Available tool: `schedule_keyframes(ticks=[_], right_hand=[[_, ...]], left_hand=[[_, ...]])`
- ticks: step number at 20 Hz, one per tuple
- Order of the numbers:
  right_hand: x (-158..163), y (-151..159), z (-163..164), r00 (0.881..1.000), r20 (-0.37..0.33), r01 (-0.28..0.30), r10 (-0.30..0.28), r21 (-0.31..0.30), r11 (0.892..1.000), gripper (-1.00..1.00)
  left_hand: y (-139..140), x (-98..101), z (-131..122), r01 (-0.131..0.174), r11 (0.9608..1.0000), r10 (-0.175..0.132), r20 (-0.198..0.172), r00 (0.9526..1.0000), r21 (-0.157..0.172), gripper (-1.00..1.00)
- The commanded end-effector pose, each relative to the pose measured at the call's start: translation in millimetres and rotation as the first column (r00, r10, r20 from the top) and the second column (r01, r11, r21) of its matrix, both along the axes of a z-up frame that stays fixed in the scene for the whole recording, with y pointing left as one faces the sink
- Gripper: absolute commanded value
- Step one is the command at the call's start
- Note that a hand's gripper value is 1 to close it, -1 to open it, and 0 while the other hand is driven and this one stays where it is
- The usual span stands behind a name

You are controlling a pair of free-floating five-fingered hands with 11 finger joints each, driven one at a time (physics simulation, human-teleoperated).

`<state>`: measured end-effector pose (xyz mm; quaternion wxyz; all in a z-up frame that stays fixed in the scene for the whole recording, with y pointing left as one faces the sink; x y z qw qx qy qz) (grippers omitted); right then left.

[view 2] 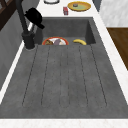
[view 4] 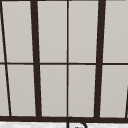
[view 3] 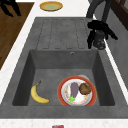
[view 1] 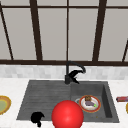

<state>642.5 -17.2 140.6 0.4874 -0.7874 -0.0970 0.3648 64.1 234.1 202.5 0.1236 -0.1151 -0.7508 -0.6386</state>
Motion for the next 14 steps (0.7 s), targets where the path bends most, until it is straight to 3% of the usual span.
schedule_keyframes(ticks=[1, 8, 13, 14], right_hand=[[-7.0, -12.7, 10.3, 1.000, 0.011, -0.014, 0.013, 0.112, 0.994, -1.00], [-23.7, -30.5, 25.5, 1.000, -0.002, -0.023, 0.024, 0.233, 0.972, -1.00], [-40.7, -48.4, 23.9, 0.999, 0.004, -0.046, 0.047, 0.256, 0.966, -1.00], [-46.8, -50.5, 19.8, 0.997, -0.008, -0.067, 0.071, 0.238, 0.969, -1.00]], left_hand=[[0.0, 0.0, 0.0, 0.000, 1.0000, 0.000, 0.000, 1.0000, 0.000, 0.00], [0.0, 0.0, 0.0, 0.000, 1.0000, 0.000, 0.000, 1.0000, 0.000, 0.00], [0.0, 0.0, 0.0, 0.000, 1.0000, 0.000, 0.000, 1.0000, 0.000, 0.00], [0.0, 0.0, 0.0, 0.000, 1.0000, 0.000, 0.000, 1.0000, 0.000, 0.00]])
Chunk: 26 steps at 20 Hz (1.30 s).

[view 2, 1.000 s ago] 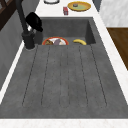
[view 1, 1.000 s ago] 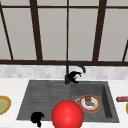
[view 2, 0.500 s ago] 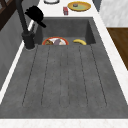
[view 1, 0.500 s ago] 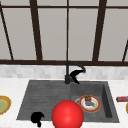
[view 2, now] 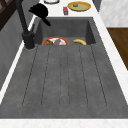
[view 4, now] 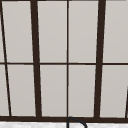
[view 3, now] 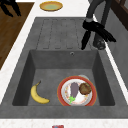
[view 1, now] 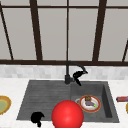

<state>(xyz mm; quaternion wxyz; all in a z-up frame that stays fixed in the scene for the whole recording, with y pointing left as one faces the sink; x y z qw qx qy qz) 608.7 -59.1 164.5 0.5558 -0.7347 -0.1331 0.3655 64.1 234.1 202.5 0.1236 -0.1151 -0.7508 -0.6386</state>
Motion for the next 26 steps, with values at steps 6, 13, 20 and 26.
schedule_keyframes(ticks=[6, 13, 20, 26], right_hand=[[-34.2, -24.6, -13.2, 0.991, -0.014, -0.133, 0.134, 0.037, 0.990, -1.00], [-62.8, -40.9, -25.1, 0.976, -0.036, -0.212, 0.215, 0.076, 0.974, -1.00], [-84.5, -49.8, -42.9, 0.948, -0.053, -0.307, 0.315, 0.119, 0.944, -1.00], [-96.4, -50.8, -42.3, 0.924, -0.069, -0.355, 0.375, 0.203, 0.913, -1.00]], left_hand=[[0.0, 0.0, 0.0, 0.000, 1.0000, 0.000, 0.000, 1.0000, 0.000, 0.00], [0.0, 0.0, 0.0, 0.000, 1.0000, 0.000, 0.000, 1.0000, 0.000, 0.00], [0.0, 0.0, 0.0, 0.000, 1.0000, 0.000, 0.000, 1.0000, 0.000, 0.00], [0.0, 0.0, 0.0, 0.000, 1.0000, 0.000, 0.000, 1.0000, 0.000, 0.00]])
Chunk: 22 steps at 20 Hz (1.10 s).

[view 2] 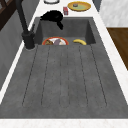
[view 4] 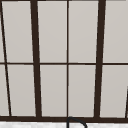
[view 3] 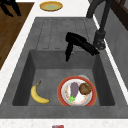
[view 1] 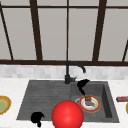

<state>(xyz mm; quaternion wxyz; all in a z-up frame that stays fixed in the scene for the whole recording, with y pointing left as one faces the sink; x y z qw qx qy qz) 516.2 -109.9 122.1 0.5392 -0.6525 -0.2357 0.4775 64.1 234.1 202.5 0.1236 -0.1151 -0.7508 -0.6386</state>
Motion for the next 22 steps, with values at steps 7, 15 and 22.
schedule_keyframes(ticks=[7, 15, 22], right_hand=[[-34.0, -3.9, 10.1, 0.988, -0.038, -0.140, 0.147, 0.150, 0.979, -1.00], [-71.5, -8.6, 19.9, 0.967, -0.057, -0.229, 0.247, 0.218, 0.949, -1.00], [-106.3, -15.2, 32.1, 0.947, -0.052, -0.291, 0.317, 0.276, 0.916, -1.00]], left_hand=[[0.0, 0.0, 0.0, 0.000, 1.0000, 0.000, 0.000, 1.0000, 0.000, 0.00], [0.0, 0.0, 0.0, 0.000, 1.0000, 0.000, 0.000, 1.0000, 0.000, 0.00], [0.0, 0.0, 0.0, 0.000, 1.0000, 0.000, 0.000, 1.0000, 0.000, 0.00]])
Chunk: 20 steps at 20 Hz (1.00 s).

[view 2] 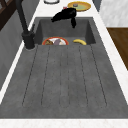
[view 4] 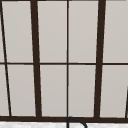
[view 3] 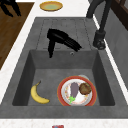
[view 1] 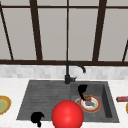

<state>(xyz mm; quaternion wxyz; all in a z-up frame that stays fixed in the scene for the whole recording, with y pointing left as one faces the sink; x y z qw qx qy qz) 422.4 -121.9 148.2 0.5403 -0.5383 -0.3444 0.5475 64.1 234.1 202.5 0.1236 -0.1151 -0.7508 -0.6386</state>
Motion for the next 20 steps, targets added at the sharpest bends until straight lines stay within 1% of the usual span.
schedule_keyframes(ticks=[1, 3, 9, 12, 14, 20], right_hand=[[-15.3, -4.6, 7.3, 0.999, -0.014, -0.050, 0.052, 0.080, 0.996, -1.00], [-23.4, -8.5, 8.0, 0.997, -0.012, -0.068, 0.070, 0.092, 0.993, -1.00], [-48.4, -17.7, 11.8, 0.992, -0.036, -0.116, 0.122, 0.128, 0.985, -1.00], [-46.3, -27.0, 10.7, 0.990, -0.015, -0.137, 0.140, 0.138, 0.981, -1.00], [-45.7, -30.2, 8.7, 0.987, -0.031, -0.151, 0.156, 0.137, 0.979, -1.00], [-45.9, -45.0, 7.3, 0.978, -0.042, -0.194, 0.203, 0.160, 0.968, -1.00]], left_hand=[[0.0, 0.0, 0.0, 0.000, 1.0000, 0.000, 0.000, 1.0000, 0.000, 0.00], [0.0, 0.0, 0.0, 0.000, 1.0000, 0.000, 0.000, 1.0000, 0.000, 0.00], [0.0, 0.0, 0.0, 0.000, 1.0000, 0.000, 0.000, 1.0000, 0.000, 0.00], [0.0, 0.0, 0.0, 0.000, 1.0000, 0.000, 0.000, 1.0000, 0.000, 0.00], [0.0, 0.0, 0.0, 0.000, 1.0000, 0.000, 0.000, 1.0000, 0.000, 0.00], [0.0, 0.0, 0.0, 0.000, 1.0000, 0.000, 0.000, 1.0000, 0.000, 0.00]])
